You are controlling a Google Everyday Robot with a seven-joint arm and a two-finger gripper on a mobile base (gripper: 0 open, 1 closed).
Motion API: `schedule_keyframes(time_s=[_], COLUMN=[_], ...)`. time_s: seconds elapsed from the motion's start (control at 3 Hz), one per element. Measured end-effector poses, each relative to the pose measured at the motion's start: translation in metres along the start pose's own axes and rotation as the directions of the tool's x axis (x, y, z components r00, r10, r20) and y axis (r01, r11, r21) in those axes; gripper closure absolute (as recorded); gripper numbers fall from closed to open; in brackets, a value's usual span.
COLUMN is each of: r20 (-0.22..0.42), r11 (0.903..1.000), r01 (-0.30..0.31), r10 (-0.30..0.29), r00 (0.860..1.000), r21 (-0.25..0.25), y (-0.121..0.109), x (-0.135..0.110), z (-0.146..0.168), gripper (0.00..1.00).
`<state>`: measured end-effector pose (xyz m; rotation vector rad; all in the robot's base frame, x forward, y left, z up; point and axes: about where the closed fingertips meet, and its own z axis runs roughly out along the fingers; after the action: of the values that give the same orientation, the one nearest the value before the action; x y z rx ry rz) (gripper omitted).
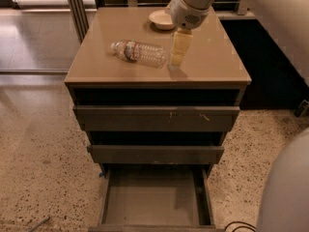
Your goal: Place water bottle into bottom drawer
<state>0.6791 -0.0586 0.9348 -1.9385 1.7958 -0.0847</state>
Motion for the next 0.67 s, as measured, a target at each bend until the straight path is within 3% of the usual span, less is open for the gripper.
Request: schedule_keyframes(time_s=[0.33,0.67], r20=[0.053,0.089], r11=[0.9987,0.9967], r01=[0.048,0.038], r10=[-0.047,-0.032], r00=[0.997,0.996], r21=[-0.018,-0.072], y=[-0.03,-0.043], x=[-0.014,-0.01], z=[0.048,0.095], gripper=[0.0,0.0])
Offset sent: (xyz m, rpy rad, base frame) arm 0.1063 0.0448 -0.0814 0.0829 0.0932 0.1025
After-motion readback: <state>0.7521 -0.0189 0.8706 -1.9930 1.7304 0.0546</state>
